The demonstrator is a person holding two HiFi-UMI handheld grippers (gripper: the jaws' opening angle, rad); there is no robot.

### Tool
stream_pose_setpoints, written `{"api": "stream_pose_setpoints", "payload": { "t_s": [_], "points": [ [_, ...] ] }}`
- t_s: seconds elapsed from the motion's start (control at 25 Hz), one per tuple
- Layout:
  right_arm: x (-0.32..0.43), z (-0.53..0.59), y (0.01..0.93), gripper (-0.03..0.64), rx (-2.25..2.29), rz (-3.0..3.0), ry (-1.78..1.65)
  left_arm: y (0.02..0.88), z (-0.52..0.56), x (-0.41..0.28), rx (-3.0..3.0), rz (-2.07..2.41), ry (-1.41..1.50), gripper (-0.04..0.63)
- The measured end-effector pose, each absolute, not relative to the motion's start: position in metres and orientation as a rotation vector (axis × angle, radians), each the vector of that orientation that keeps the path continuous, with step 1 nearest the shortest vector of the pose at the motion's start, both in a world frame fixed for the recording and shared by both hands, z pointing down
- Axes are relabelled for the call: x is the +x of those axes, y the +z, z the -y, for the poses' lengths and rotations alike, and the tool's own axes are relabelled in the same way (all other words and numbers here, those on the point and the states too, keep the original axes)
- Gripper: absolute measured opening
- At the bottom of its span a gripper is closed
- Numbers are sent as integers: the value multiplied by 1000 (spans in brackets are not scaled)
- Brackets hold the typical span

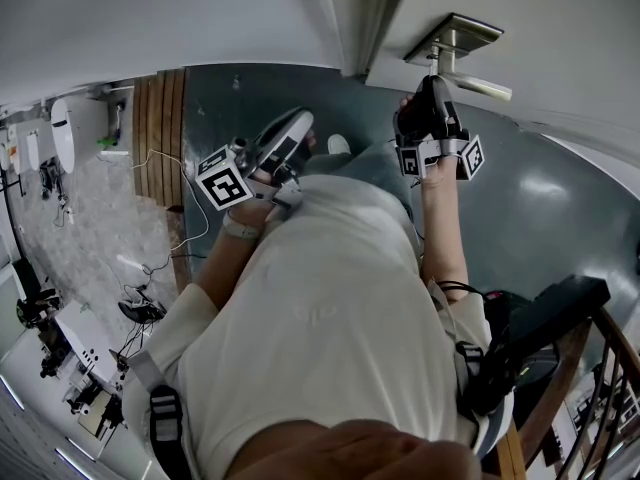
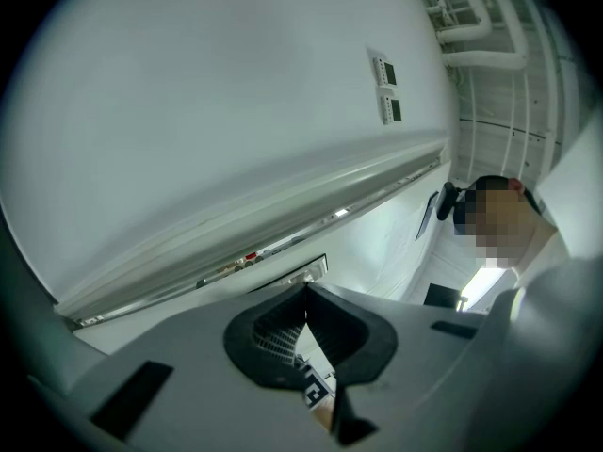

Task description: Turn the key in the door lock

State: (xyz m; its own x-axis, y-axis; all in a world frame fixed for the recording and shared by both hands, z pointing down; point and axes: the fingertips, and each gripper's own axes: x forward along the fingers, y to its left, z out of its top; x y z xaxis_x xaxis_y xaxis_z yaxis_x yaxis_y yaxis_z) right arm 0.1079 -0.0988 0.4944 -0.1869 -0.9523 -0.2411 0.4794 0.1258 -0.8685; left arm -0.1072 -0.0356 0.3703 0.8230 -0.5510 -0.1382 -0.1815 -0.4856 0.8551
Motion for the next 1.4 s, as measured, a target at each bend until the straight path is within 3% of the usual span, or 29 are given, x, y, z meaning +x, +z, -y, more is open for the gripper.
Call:
{"api": "stream_pose_setpoints", "payload": {
  "t_s": [0.16,0.32,0.48,0.6,0.84,1.4],
  "points": [
    [104,72,481,43,-726,-1310,-1444,367,37,-108,2063,537,-509,9],
    [96,50,467,43,-1171,-1991,-1229,369,40,-108,2063,537,-516,8],
    [90,47,459,43,-1757,-2777,-360,372,41,-105,2066,531,-517,9],
    [85,54,455,43,-2025,-3025,334,372,40,-105,2066,532,-513,9],
    [85,69,480,44,-2227,-3138,1104,371,37,-112,2061,554,-519,9],
    [97,109,493,51,-2466,-2980,1272,370,37,-118,2055,585,-509,9]
  ]
}}
